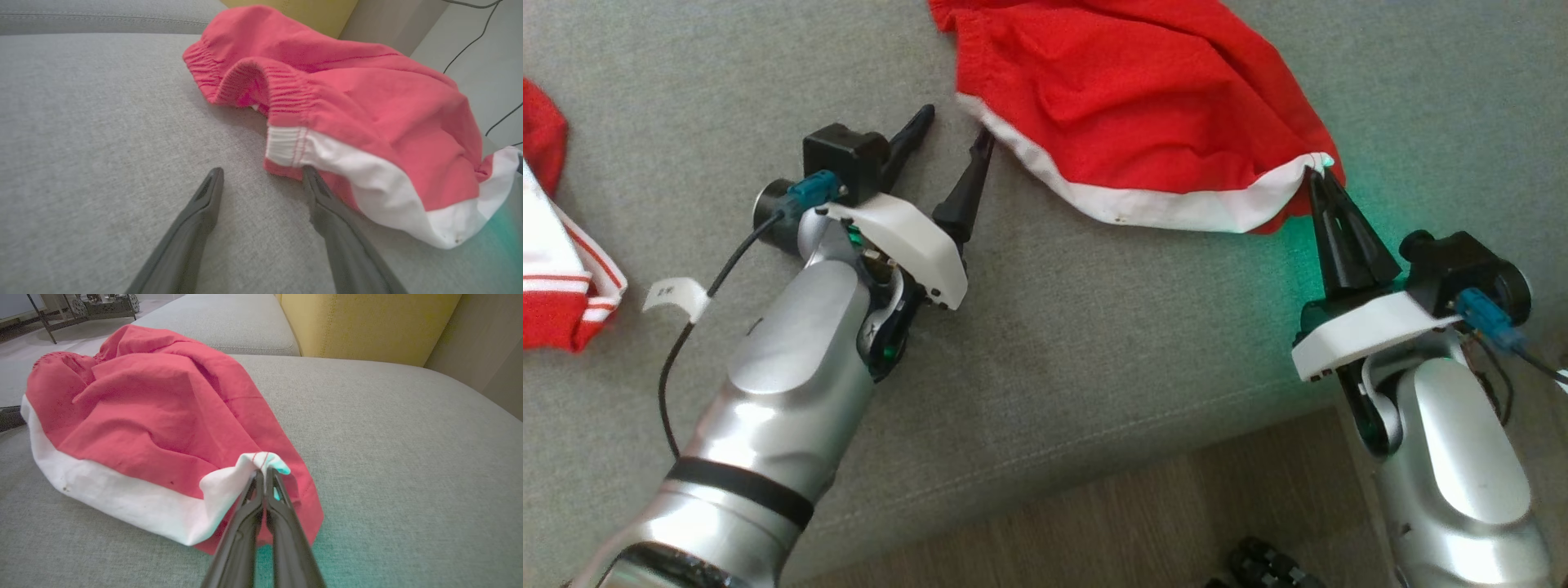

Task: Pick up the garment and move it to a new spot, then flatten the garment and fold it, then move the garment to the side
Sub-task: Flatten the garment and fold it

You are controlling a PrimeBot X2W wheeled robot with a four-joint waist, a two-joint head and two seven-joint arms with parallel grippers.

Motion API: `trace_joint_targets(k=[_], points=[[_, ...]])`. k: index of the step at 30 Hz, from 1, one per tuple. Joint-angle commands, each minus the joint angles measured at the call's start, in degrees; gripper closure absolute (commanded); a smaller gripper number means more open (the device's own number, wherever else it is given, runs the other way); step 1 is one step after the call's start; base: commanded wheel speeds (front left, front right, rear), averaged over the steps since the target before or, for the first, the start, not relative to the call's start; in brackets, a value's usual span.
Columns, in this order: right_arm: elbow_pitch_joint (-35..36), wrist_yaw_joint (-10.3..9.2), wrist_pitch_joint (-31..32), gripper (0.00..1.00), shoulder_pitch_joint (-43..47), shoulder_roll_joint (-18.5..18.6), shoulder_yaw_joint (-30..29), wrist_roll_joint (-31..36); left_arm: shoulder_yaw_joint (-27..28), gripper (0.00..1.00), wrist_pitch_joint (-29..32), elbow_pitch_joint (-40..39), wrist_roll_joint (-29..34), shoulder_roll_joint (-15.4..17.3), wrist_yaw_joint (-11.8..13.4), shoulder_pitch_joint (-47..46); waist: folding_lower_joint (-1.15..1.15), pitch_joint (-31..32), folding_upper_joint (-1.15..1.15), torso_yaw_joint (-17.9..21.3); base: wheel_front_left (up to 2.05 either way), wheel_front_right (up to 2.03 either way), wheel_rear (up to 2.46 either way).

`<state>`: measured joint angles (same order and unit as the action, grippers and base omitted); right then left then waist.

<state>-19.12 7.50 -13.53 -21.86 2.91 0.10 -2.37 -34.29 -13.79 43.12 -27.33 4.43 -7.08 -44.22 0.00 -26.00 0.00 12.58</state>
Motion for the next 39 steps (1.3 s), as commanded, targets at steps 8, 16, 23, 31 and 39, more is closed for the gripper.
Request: trace_joint_targets(k=[8,16,23,31,39], points=[[0.13,-0.01,-1.05,1.00,-1.20,-0.03,1.57,-0.40,-8.87,0.00,-1.08,-6.13,-8.31,5.24,-0.40,-2.09,0.00,0.58,0.00,0.06,0.00,0.00,0.00],[-0.34,-0.01,-1.22,1.00,-1.30,-0.03,2.08,-0.09,-10.03,0.00,-1.19,-7.33,-9.98,8.47,-0.40,-4.07,0.00,0.74,0.00,-0.08,0.00,0.00,0.00],[-0.54,-0.01,-1.30,1.00,-1.34,-0.03,2.49,-0.17,-11.77,0.00,-1.20,-7.44,-8.63,8.84,-0.40,-4.96,0.00,0.60,0.00,0.08,0.00,0.00,0.00],[-0.92,-0.01,-1.35,1.00,-1.39,-0.03,2.67,-0.25,-15.85,0.64,-1.20,-7.24,-8.45,9.82,-0.40,-7.14,0.00,0.37,0.00,0.34,0.00,0.00,0.00],[-1.48,-0.01,-1.39,1.00,-1.23,-0.03,1.69,0.23,-16.40,1.00,-1.20,-8.70,-8.82,10.98,-0.40,-5.87,0.00,1.74,0.00,-0.64,0.00,0.00,0.00]])
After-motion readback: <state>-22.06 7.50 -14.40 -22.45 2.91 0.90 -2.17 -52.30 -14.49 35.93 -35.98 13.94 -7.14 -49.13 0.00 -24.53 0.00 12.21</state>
